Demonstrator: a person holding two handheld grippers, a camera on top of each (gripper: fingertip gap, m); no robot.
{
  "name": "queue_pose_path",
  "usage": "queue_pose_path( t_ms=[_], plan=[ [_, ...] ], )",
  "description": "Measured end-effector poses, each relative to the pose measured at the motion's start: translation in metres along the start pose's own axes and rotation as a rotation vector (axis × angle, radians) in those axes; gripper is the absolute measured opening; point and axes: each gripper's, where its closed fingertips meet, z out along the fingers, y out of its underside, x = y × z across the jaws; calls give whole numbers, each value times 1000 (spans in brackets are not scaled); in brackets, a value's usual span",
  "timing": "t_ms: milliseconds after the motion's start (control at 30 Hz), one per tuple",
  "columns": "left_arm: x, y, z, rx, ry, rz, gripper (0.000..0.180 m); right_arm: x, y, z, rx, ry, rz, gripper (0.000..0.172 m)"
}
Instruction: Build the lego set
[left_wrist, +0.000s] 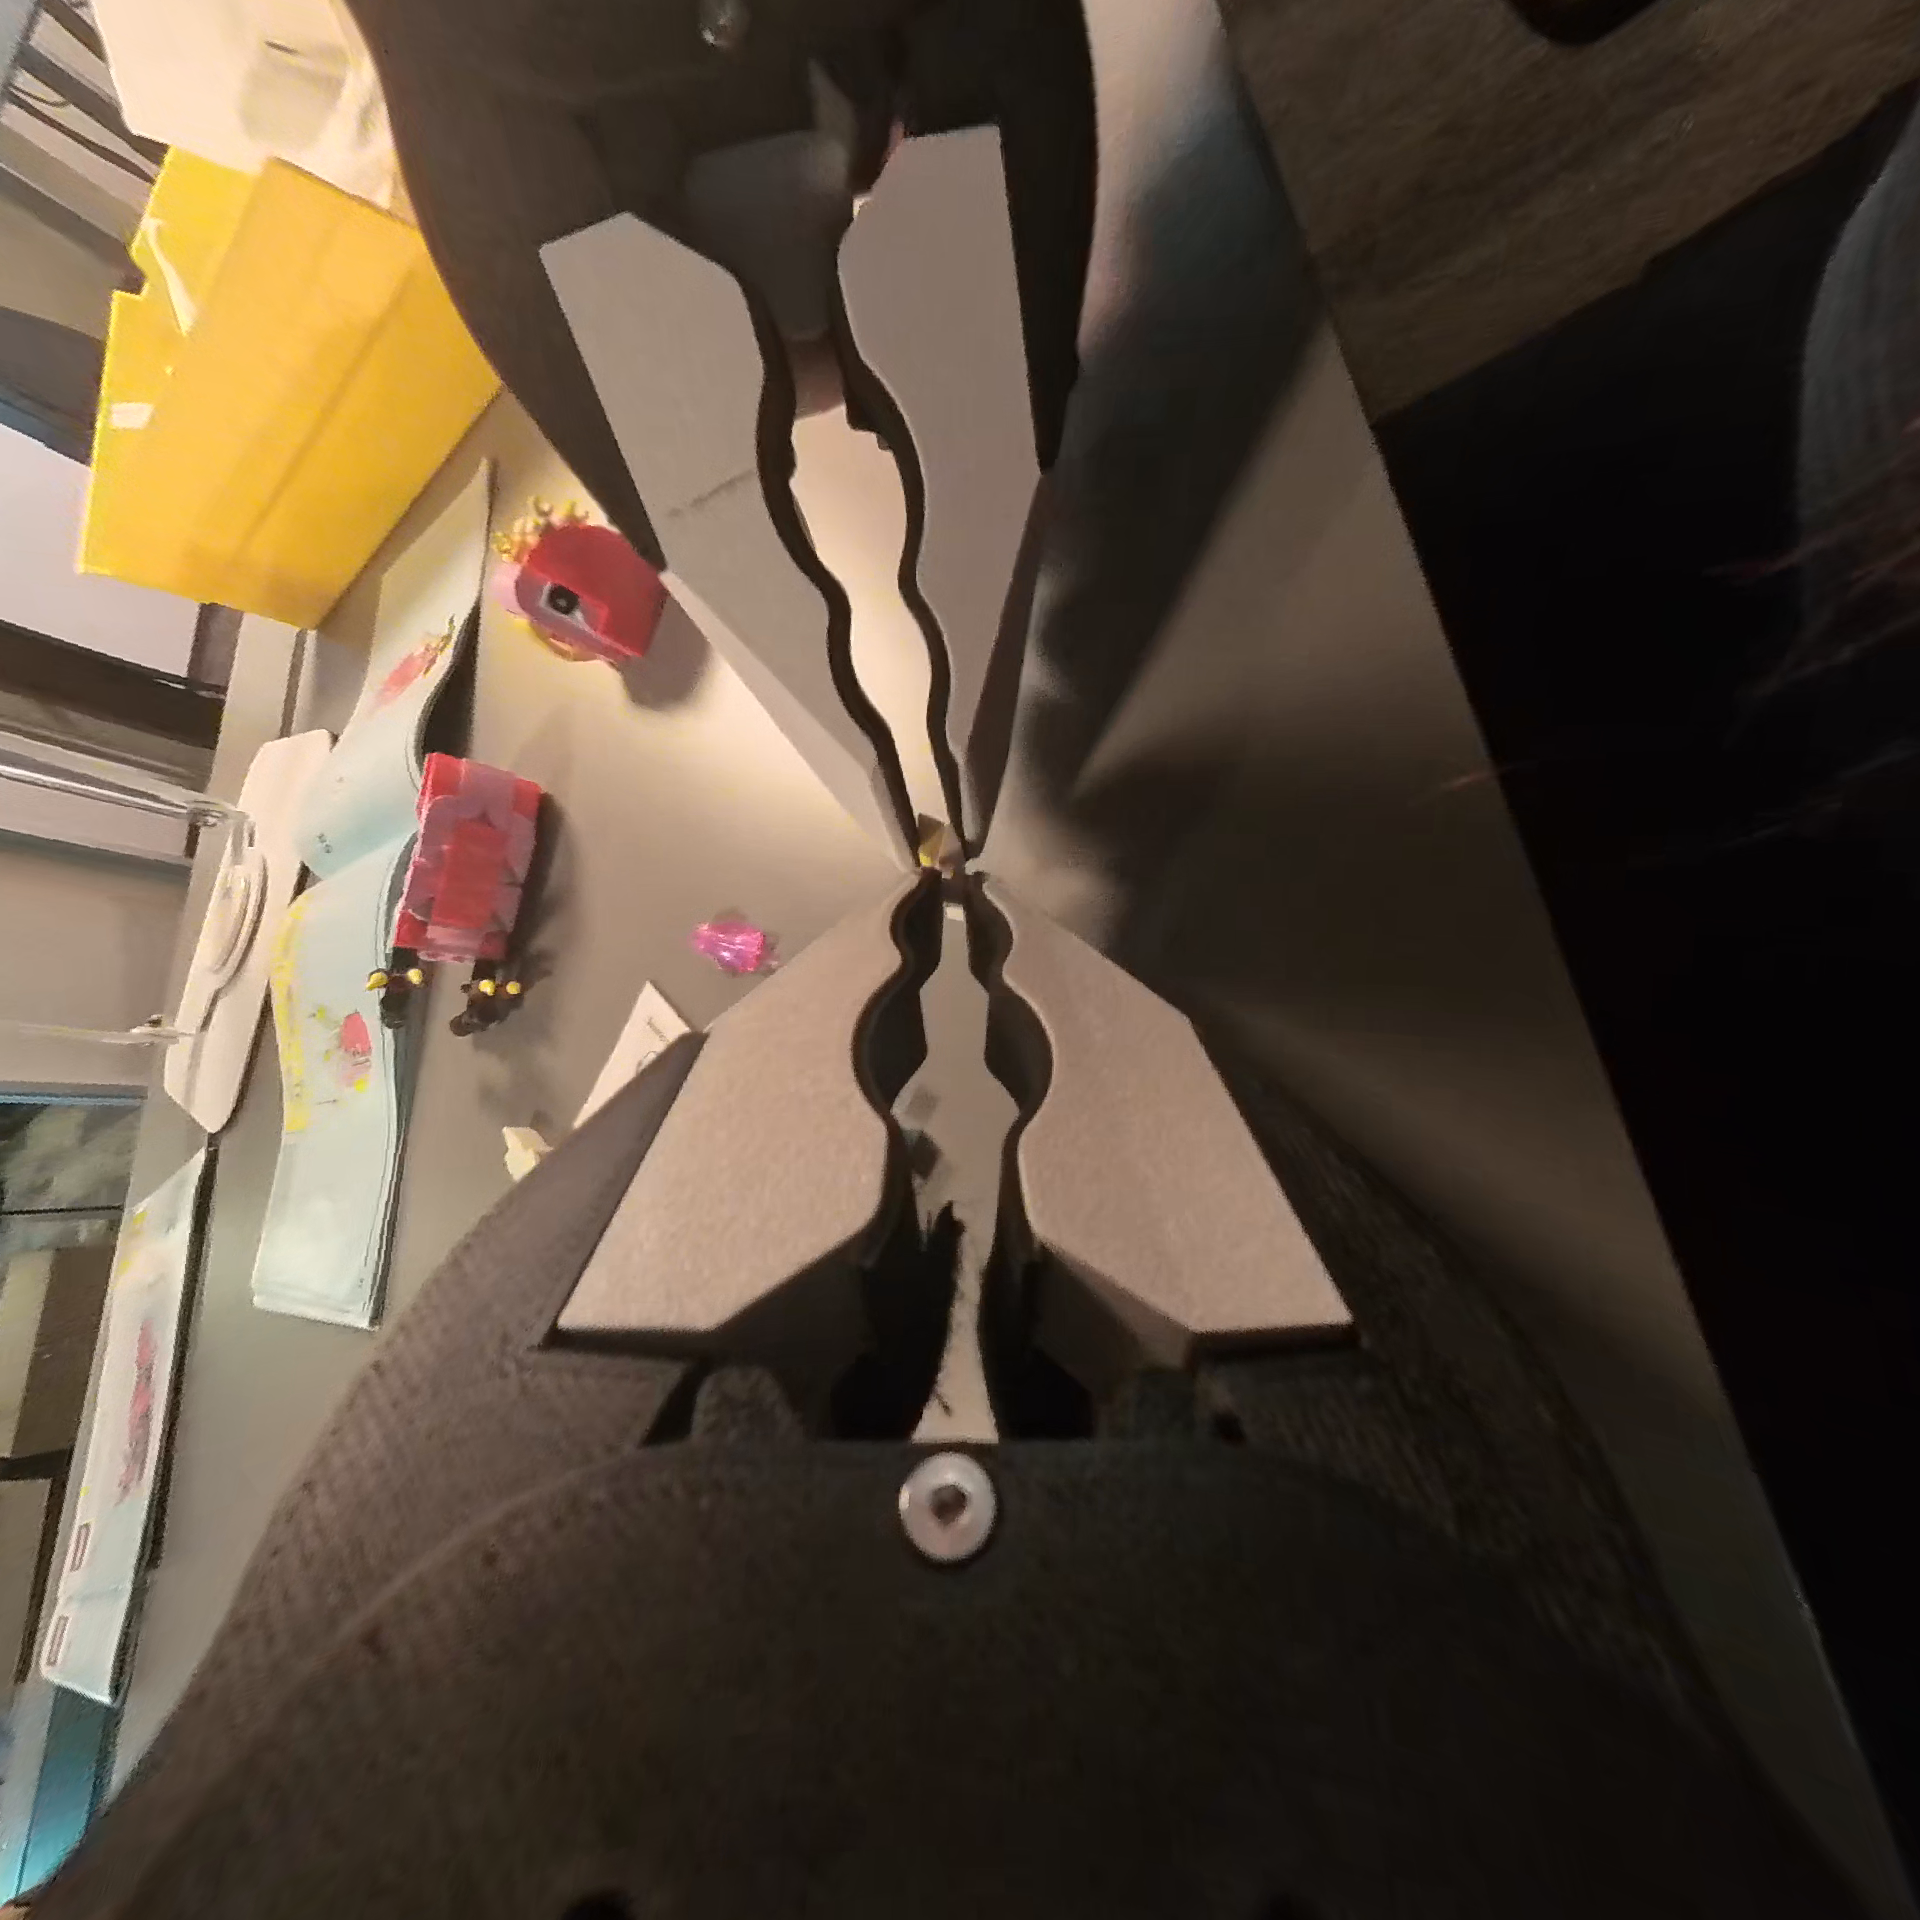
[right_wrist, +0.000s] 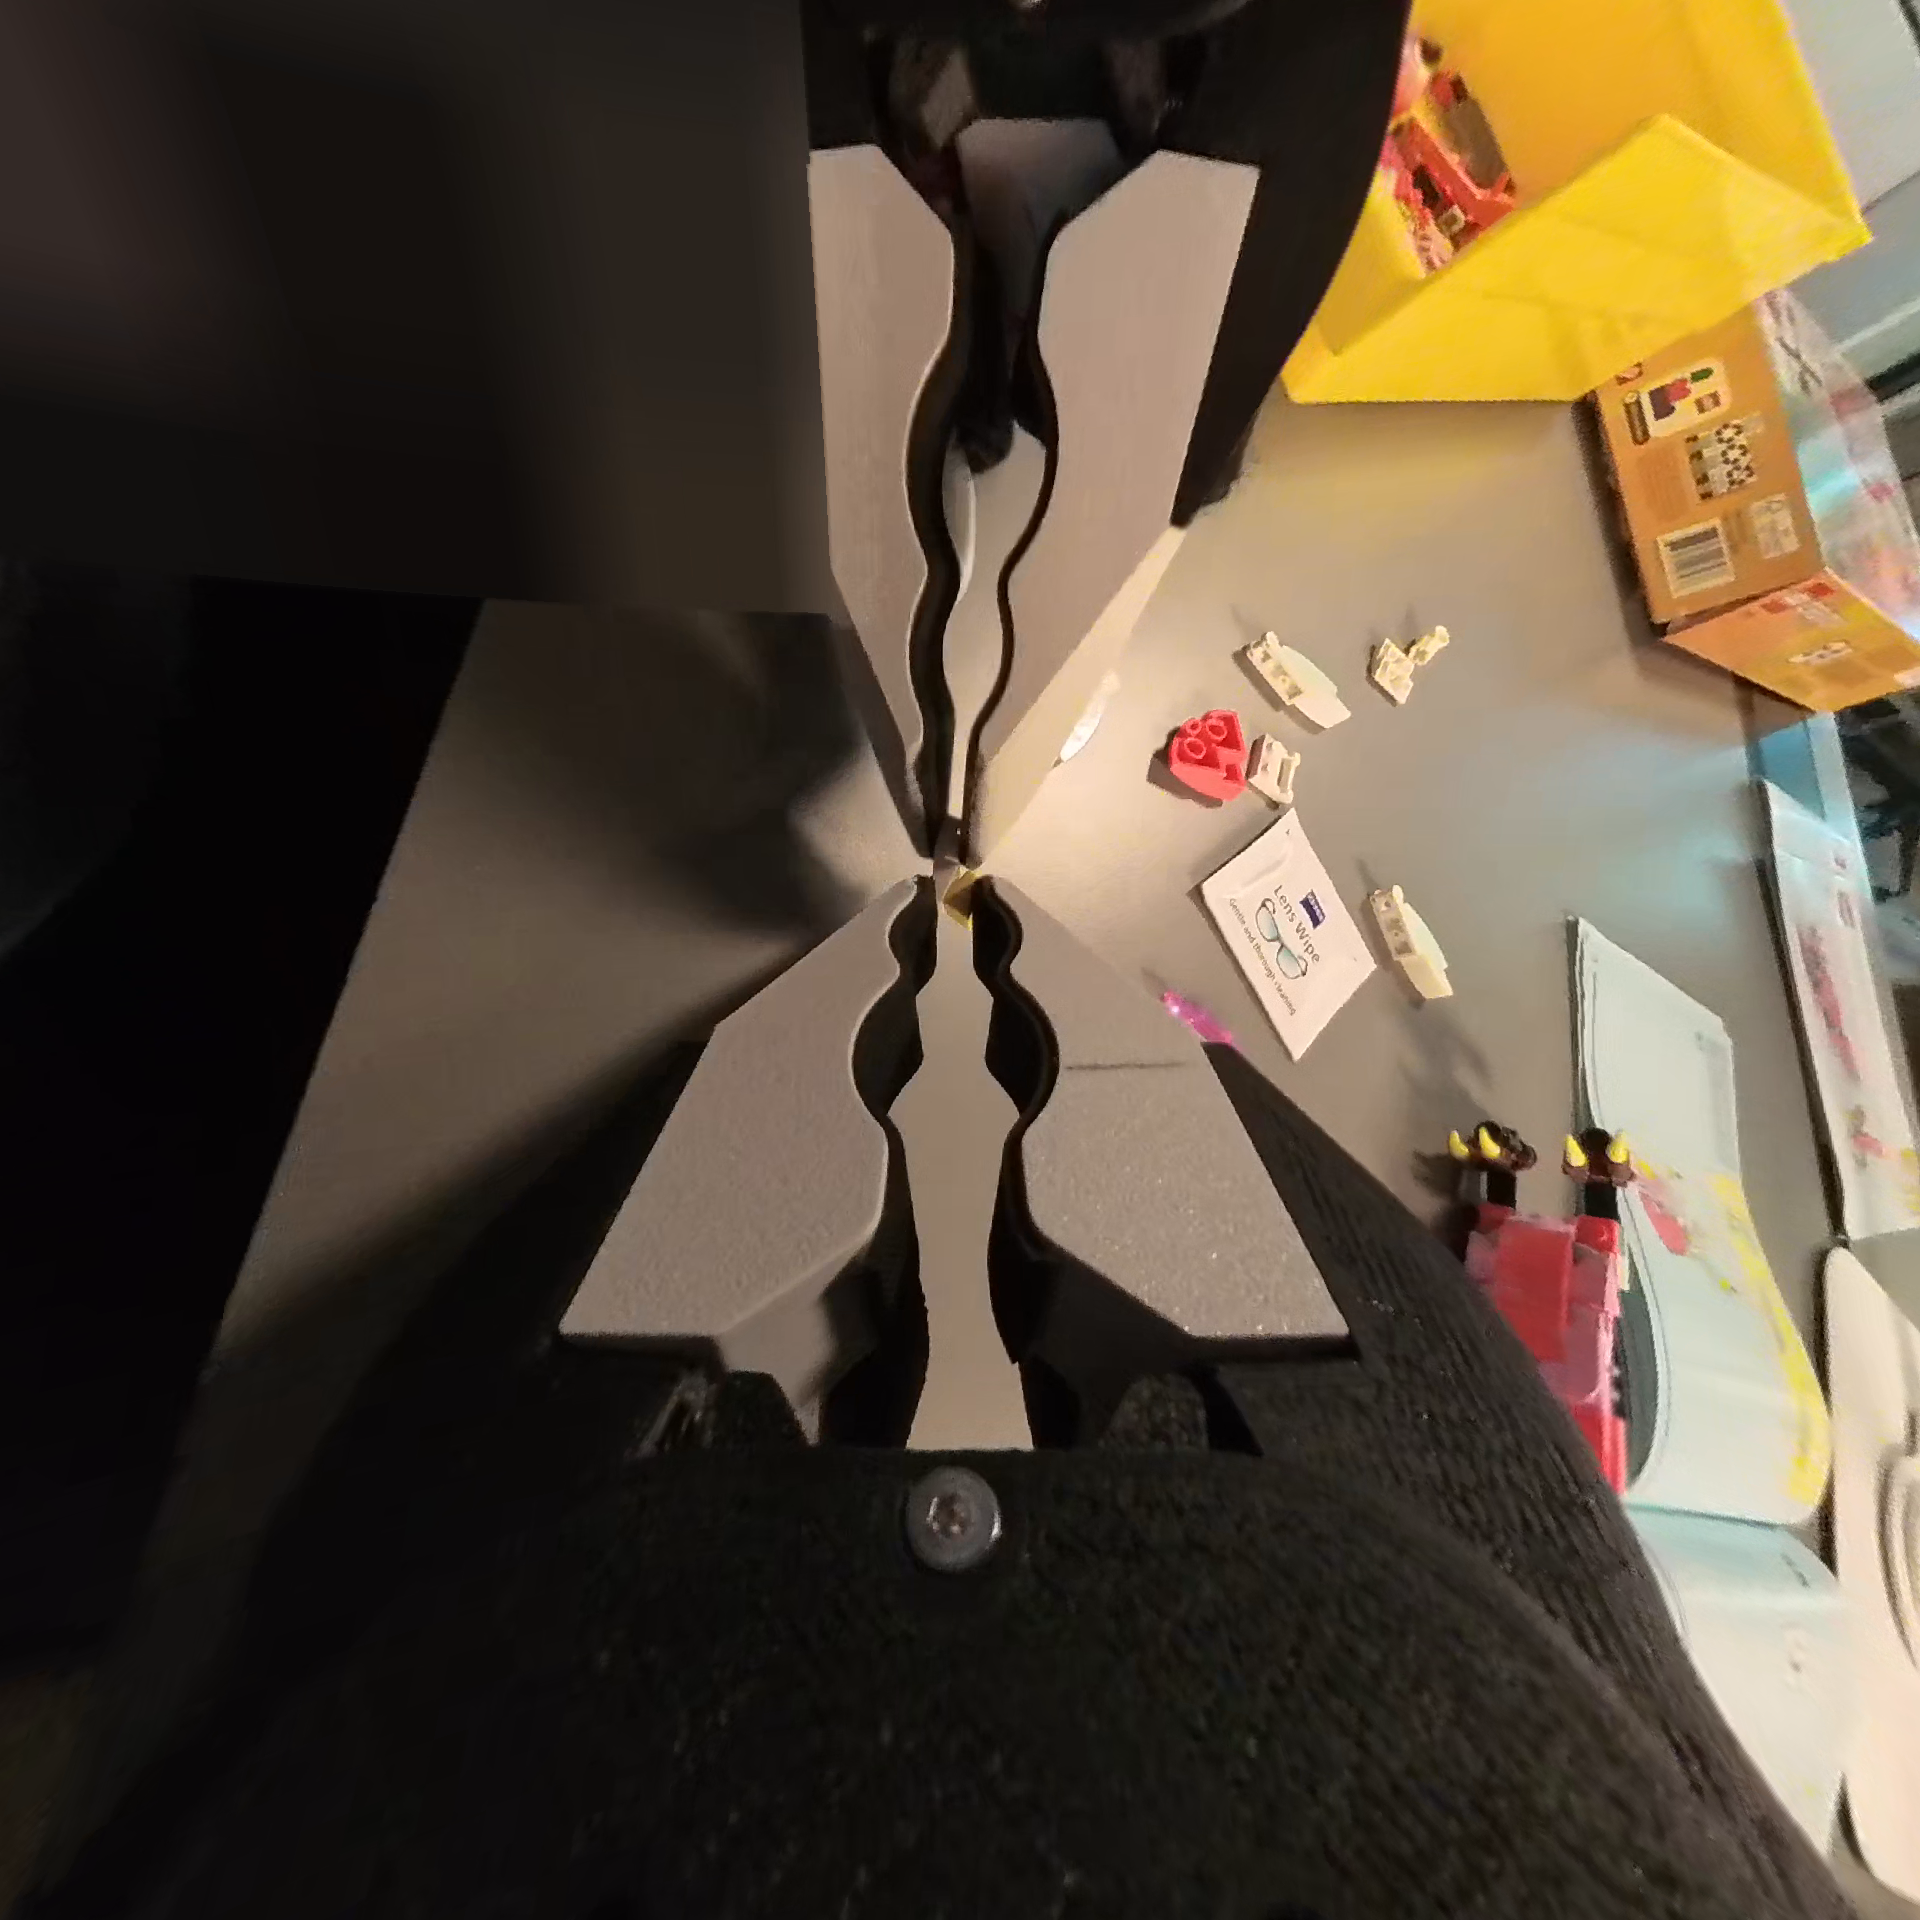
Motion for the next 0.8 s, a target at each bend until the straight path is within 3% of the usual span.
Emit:
queue_pose_path(
  t_ms=[467, 733, 800],
  plan=[
    [0, -2, -2, 54, 27, -51, 3, -2, -3, -1, 74, -237, -52, 5],
    [-4, 7, 0, 24, 14, -70, 3, 3, 0, 5, 65, -210, 32, 6],
    [-6, 9, 1, 17, 12, -88, 4, 5, 1, 5, 62, -200, 79, 18]
  ],
)
